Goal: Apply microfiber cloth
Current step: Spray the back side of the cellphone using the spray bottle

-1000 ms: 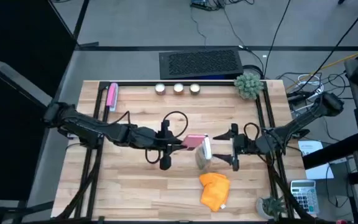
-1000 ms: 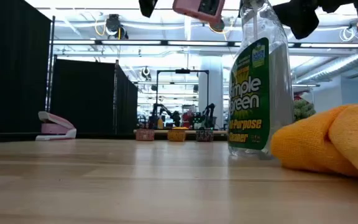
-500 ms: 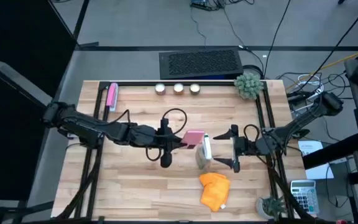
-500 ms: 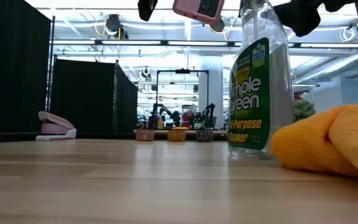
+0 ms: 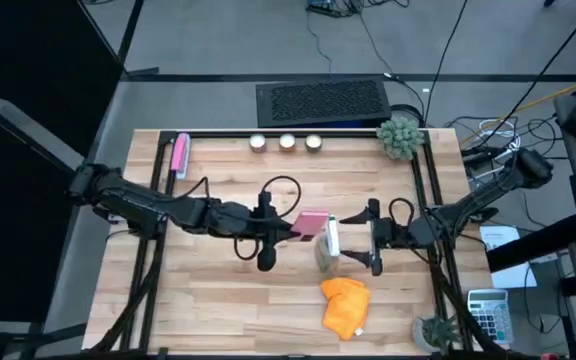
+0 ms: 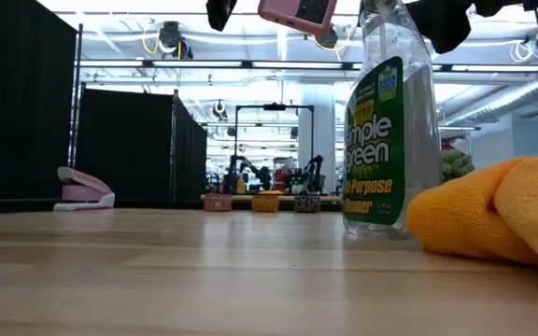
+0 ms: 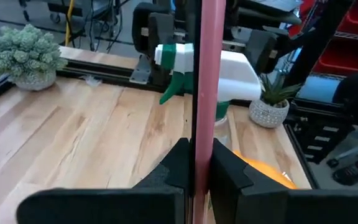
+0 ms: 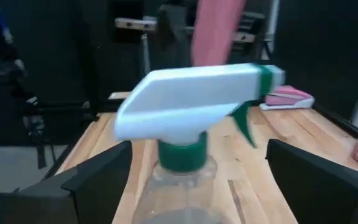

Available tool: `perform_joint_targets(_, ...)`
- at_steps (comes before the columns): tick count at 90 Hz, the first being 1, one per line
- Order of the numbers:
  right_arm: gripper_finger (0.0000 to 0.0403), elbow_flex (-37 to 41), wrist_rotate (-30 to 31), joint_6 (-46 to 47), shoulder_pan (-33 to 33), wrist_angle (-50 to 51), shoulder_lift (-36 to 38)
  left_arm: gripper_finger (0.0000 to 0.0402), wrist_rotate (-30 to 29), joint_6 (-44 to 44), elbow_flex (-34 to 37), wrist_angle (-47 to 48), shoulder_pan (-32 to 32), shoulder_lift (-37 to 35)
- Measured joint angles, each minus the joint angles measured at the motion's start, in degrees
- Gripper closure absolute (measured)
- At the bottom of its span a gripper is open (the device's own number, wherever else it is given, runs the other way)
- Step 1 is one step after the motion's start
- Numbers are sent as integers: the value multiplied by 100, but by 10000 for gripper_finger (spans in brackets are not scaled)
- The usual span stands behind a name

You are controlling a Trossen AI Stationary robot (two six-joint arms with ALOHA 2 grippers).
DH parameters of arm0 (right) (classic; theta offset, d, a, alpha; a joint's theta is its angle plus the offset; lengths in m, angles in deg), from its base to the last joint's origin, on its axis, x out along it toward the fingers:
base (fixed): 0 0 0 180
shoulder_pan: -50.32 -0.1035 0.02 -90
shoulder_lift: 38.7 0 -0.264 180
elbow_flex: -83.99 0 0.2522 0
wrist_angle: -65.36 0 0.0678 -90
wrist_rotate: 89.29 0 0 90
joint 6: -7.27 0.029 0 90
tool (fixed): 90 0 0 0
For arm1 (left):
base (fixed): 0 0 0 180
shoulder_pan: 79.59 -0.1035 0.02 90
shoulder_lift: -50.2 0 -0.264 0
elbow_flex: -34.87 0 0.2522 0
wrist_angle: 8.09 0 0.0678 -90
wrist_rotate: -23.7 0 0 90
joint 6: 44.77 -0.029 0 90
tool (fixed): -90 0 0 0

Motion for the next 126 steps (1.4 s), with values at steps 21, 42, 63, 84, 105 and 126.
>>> perform_joint_targets(21,49,1,-49,-43,216,-280,-375,386,7,-5,0,-34,0,0)
perform_joint_targets(42,49,0,-58,-527,250,-1058,-713,386,7,-87,0,-55,0,0)
perform_joint_targets(63,50,0,-242,-610,248,-1397,-931,386,-113,-212,0,-76,-94,0)
perform_joint_targets(84,65,0,-329,-864,248,-1456,-931,386,130,-39,-11,-521,-838,171)
perform_joint_targets(105,75,0,-334,-1005,246,-1474,-931,386,872,428,-4,-1232,-1129,795)
perform_joint_targets(126,78,0,-334,-1083,244,-1485,-931,386,919,446,-4,-1505,-1128,1014)
